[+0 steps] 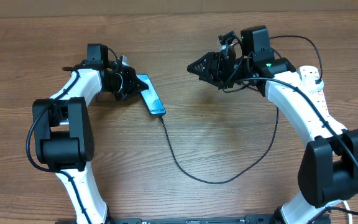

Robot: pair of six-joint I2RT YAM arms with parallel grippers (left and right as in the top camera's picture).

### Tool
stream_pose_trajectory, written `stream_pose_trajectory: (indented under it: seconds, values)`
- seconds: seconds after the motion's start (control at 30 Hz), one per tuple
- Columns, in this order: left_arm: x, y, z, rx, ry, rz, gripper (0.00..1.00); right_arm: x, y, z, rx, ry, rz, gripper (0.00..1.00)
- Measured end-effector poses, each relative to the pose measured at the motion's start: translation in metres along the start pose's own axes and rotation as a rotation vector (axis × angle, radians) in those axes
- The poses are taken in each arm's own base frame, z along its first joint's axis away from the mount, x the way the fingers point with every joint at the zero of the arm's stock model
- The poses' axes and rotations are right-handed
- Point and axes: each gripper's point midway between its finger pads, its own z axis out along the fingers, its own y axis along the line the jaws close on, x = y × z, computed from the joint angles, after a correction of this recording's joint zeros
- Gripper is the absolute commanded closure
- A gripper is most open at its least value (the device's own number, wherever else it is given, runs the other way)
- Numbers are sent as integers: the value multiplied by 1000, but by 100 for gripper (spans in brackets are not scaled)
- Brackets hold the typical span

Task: Plug charger to phone and switch on socket
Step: 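Lower the phone flat onto the table with the left gripper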

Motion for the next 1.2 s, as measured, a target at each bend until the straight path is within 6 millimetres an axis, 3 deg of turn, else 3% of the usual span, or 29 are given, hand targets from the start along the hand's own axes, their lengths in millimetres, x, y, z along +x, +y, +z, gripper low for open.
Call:
stream_pose_trajectory:
  seconds: [0.23,0.4,0.83,1.2]
  values:
    - [3,1,1,-15,6,-4,95,1,-1,0,4,5,7,38]
    - [1,6,1,-42,-3,-2,81,1,-2,0,7,3,7,38]
    - [1,16,2,-109,-16,7,74,1,-2,0,7,3,7,38]
    - [9,22,0,-144,13,-15,74,1,-2,0,8,3,1,38]
